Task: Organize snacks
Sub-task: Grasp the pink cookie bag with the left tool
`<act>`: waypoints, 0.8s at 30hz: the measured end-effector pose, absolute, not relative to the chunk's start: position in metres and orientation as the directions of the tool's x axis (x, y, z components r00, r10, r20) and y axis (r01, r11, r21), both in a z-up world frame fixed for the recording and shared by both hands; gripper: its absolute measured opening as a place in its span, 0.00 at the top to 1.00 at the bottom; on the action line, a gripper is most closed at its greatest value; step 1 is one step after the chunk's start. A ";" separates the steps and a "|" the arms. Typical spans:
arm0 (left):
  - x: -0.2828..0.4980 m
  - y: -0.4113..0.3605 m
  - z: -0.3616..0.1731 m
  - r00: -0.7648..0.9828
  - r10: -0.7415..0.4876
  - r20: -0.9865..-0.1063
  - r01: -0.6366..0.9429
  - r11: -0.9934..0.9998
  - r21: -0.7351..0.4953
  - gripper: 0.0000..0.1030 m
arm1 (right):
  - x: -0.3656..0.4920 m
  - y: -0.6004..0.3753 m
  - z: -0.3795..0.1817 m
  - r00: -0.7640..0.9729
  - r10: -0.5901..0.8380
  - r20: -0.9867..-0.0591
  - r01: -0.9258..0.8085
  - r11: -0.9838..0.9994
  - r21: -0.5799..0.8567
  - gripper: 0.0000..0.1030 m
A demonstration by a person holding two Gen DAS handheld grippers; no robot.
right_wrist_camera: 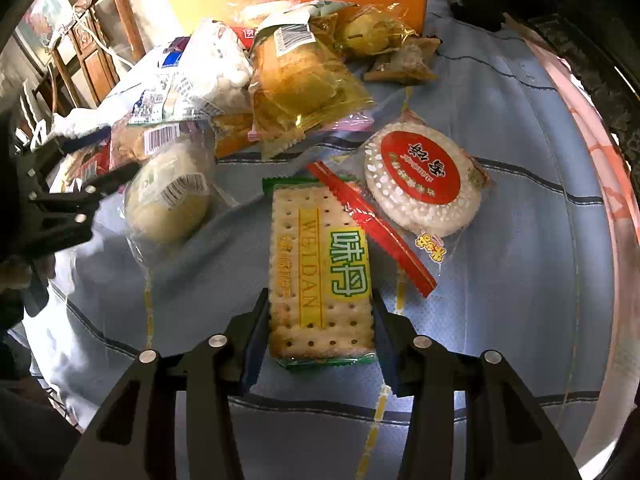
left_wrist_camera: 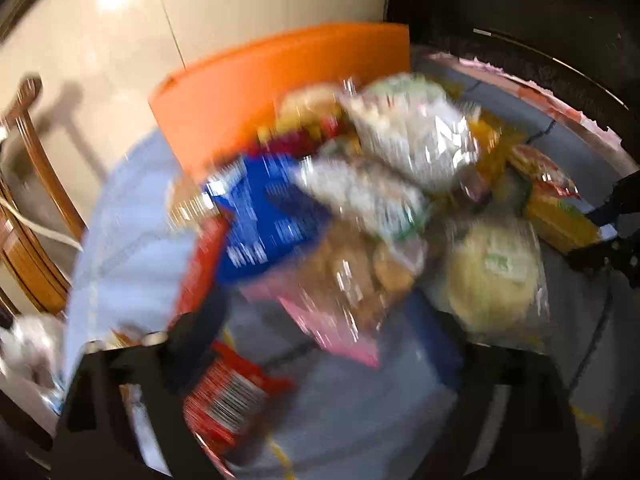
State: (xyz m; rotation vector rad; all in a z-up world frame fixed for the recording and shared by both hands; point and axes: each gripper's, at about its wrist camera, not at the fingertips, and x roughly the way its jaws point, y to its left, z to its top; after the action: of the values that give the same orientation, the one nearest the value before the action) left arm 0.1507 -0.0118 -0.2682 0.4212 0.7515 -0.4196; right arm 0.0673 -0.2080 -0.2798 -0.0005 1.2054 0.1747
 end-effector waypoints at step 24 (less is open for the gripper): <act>0.165 -0.034 -0.290 0.496 -0.309 -0.811 0.689 0.708 0.152 0.31 | 0.059 -0.204 -0.281 0.349 0.128 -0.929 -0.161 0.984 0.075 0.53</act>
State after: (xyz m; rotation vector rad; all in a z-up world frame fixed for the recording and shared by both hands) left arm 0.1651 -0.0339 -0.2900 0.5008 0.8528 -0.6362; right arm 0.0592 -0.2044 -0.2814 -0.0310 1.2003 0.1870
